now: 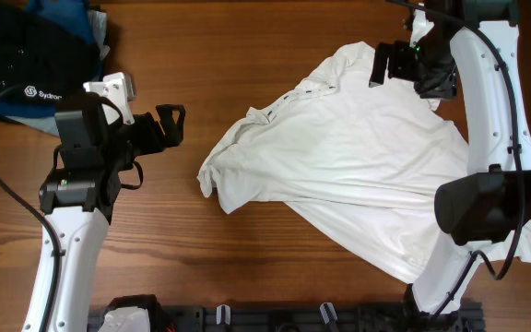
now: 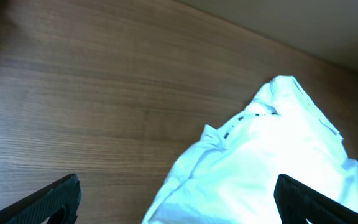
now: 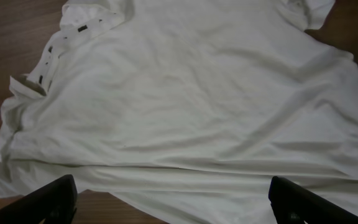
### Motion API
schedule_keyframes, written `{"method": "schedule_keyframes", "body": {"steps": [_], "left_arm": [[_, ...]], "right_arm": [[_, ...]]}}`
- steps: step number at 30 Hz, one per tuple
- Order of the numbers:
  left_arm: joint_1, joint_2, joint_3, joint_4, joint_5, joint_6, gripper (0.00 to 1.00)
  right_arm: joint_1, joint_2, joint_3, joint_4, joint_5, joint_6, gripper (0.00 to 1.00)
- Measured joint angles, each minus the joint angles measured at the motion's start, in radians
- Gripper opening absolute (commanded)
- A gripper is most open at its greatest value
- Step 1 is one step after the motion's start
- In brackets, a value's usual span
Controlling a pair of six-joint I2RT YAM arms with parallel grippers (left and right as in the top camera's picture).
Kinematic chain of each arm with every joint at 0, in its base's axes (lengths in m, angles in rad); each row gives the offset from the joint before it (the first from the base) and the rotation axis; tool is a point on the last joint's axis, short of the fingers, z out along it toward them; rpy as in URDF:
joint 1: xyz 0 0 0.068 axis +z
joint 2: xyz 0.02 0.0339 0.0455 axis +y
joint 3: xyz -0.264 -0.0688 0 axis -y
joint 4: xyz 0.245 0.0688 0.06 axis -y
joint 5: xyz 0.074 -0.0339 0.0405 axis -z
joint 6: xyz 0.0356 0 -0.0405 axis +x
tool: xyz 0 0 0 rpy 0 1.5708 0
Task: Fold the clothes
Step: 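Move the left gripper toward the T-shirt's left corner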
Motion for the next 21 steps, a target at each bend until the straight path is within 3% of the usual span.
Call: {"method": "schedule_keyframes", "body": {"steps": [15, 21], "left_arm": [[-0.008, 0.038, 0.008, -0.153, 0.026, -0.006, 1.0], [-0.084, 0.134, 0.008, -0.142, 0.032, -0.006, 1.0]], "right_arm": [[-0.125, -0.095, 0.0, -0.003, 0.014, 0.026, 1.0], [-0.146, -0.138, 0.0, -0.003, 0.008, 0.025, 1.0]]}}
